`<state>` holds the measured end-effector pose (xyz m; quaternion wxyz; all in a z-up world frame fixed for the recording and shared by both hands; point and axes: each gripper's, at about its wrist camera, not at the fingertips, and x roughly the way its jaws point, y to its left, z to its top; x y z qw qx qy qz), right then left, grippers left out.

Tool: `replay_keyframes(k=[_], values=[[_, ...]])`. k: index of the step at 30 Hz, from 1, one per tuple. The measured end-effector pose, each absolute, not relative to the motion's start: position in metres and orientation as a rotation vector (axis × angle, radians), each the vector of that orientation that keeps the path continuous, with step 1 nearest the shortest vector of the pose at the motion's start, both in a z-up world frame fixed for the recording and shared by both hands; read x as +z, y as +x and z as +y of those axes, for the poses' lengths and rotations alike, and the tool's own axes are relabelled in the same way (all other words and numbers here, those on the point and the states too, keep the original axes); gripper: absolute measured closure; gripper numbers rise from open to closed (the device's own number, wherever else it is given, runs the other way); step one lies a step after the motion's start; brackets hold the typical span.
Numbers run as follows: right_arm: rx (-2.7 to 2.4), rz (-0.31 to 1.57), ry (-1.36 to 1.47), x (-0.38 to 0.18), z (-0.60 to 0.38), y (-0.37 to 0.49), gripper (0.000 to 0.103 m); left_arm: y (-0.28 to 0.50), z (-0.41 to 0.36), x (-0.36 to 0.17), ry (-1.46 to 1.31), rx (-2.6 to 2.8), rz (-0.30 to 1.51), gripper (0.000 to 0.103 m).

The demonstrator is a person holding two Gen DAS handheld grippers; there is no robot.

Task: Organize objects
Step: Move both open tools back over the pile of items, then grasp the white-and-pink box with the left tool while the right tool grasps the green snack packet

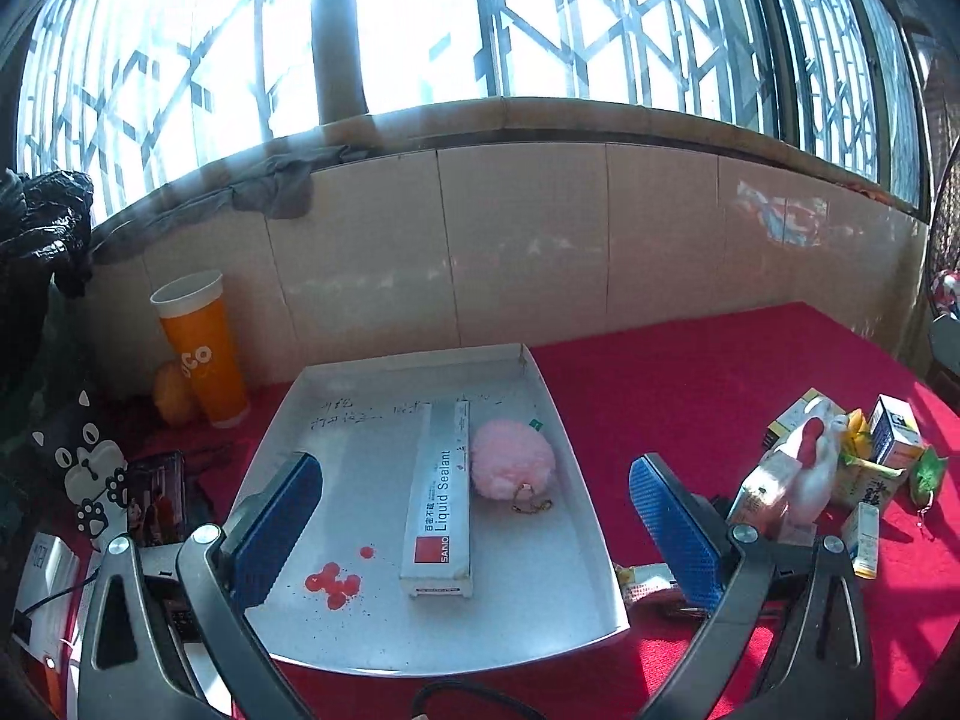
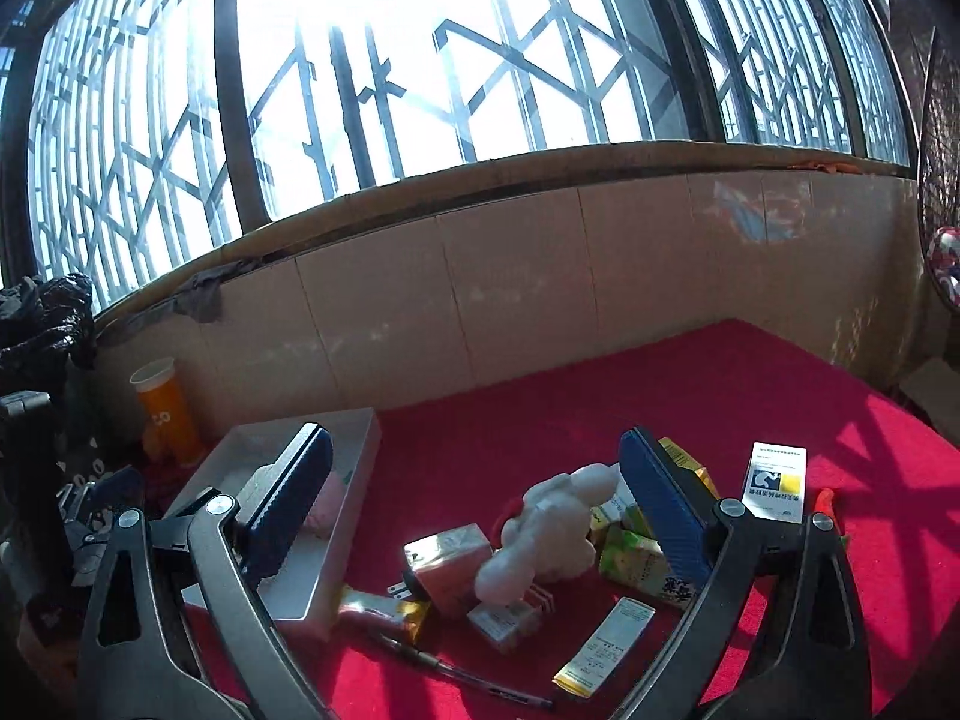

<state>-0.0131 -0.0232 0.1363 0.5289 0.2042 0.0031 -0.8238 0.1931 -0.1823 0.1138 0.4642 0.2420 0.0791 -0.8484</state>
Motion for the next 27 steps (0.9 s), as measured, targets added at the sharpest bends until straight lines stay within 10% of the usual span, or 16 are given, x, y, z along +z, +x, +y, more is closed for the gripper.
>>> replay_keyframes(k=[27], values=[[-1.966, 0.065, 0.899, 0.045, 0.028, -0.138, 0.006, 0.069, -0.156, 0.051, 1.039, -2.393, 0.139, 0.001]])
